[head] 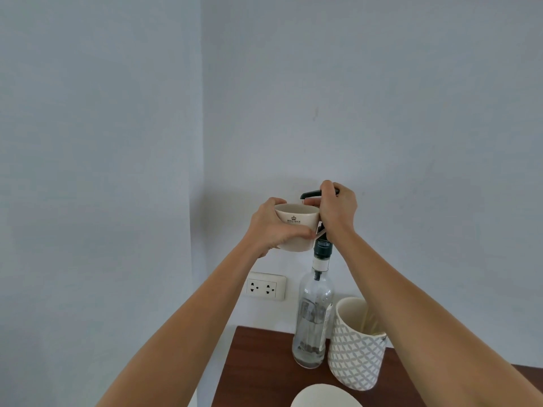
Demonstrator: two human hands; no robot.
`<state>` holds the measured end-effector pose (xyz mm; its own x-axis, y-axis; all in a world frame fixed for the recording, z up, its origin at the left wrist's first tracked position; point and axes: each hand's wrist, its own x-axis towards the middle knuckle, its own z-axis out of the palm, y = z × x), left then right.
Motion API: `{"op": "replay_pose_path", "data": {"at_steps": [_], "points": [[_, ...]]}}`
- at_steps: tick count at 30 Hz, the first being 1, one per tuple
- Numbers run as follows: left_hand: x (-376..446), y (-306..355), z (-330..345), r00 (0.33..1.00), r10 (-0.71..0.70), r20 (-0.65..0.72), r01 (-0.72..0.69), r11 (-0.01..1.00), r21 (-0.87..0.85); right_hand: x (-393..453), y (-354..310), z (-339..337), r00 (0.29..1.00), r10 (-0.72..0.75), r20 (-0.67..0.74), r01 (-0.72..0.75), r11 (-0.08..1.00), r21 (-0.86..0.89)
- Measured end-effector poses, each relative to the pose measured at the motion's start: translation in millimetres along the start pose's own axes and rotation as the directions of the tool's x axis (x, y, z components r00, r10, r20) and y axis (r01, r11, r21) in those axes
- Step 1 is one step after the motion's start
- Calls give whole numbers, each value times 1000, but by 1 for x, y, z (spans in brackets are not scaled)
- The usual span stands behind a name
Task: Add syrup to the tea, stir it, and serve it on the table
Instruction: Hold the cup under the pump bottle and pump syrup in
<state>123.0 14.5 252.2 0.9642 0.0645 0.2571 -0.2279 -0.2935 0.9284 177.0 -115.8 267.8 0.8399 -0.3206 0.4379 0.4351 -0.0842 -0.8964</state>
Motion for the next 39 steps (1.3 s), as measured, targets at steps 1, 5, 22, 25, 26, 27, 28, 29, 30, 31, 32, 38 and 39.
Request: {"op": "replay_pose_path", "data": {"at_steps": [1, 5, 22, 25, 26, 27, 28, 29, 30, 31, 32, 38, 39], "points": [[-1, -1, 0, 1000, -2, -3, 2, 1000, -1, 0, -1, 0, 1000, 1, 2, -1, 1000, 0], [-5, 1, 0, 1000, 3, -7, -3, 1000, 9, -5, -3, -2, 1000, 7, 11, -7, 1000, -15], [-59, -14, 11, 989, 146, 20, -146, 989, 18, -88, 7, -48, 996, -89, 22, 91, 977, -191], [-78, -27, 20, 987, 144, 70, -145, 989, 17, -108, 20, -66, 994, -11, 111, 32, 981, -191], [-85, -33, 24, 986, 144, 83, -145, 989, 12, -113, 25, -72, 993, 15, 119, 8, 981, -193], [-92, -40, 28, 985, 147, 93, -148, 989, 5, -119, 30, -79, 991, 48, 123, -25, 982, -186], [-98, -48, 33, 983, 152, 103, -152, 988, -3, -124, 36, -86, 988, 87, 127, -64, 982, -177], [-105, -55, 38, 981, 156, 117, -156, 988, -7, -130, 42, -93, 984, 124, 129, -102, 981, -165], [-112, -63, 43, 978, 156, 137, -157, 988, -9, -136, 48, -100, 979, 155, 131, -135, 979, -150], [-119, -71, 49, 974, 155, 163, -155, 988, -13, -143, 55, -106, 976, 175, 133, -157, 978, -137], [-125, -79, 54, 970, 151, 189, -149, 989, -23, -150, 63, -113, 974, 188, 130, -171, 977, -128], [-158, -131, 84, 949, 123, 289, -125, 992, -12, -195, 115, -139, 943, 328, 50, -323, 942, -90], [-163, -140, 89, 948, 123, 295, -125, 992, -13, -201, 124, -142, 937, 347, 46, -342, 935, -90]]}}
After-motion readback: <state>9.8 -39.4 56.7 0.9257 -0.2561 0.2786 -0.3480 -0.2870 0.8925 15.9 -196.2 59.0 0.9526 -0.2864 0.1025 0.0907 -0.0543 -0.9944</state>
